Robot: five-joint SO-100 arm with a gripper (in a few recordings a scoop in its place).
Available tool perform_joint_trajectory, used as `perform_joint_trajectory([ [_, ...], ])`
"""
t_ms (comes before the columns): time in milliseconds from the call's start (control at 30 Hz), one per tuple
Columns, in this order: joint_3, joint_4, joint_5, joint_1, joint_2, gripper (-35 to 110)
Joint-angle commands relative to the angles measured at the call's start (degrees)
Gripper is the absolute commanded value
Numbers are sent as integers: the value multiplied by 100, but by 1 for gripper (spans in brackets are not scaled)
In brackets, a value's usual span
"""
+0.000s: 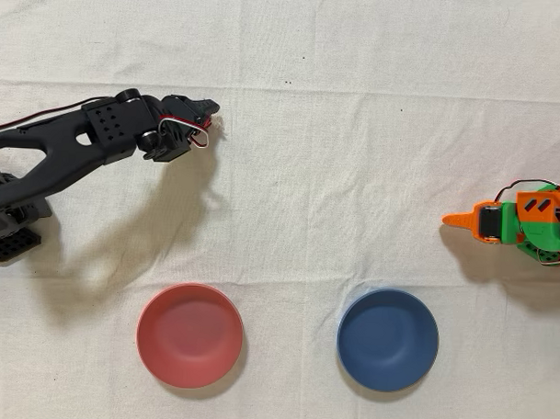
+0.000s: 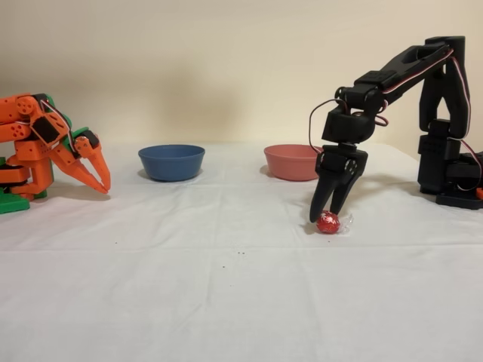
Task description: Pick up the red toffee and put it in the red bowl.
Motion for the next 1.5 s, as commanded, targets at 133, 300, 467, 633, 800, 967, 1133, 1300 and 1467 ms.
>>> perform_joint_trajectory([
  [133, -466, 53, 88, -229, 9, 33],
  [300, -545, 105, 176, -325, -44, 33],
  [467, -562, 97, 176, -369, -88, 33],
  [633, -580, 88, 176, -396, -114, 32],
  [800, -589, 88, 176, -396, -149, 31],
  [967, -589, 53, 167, -404, -176, 31],
  [1133, -554, 9, 114, -378, -202, 31],
  [1300, -536, -26, 70, -360, -211, 30],
  [1467, -536, -53, 18, -352, -237, 29],
])
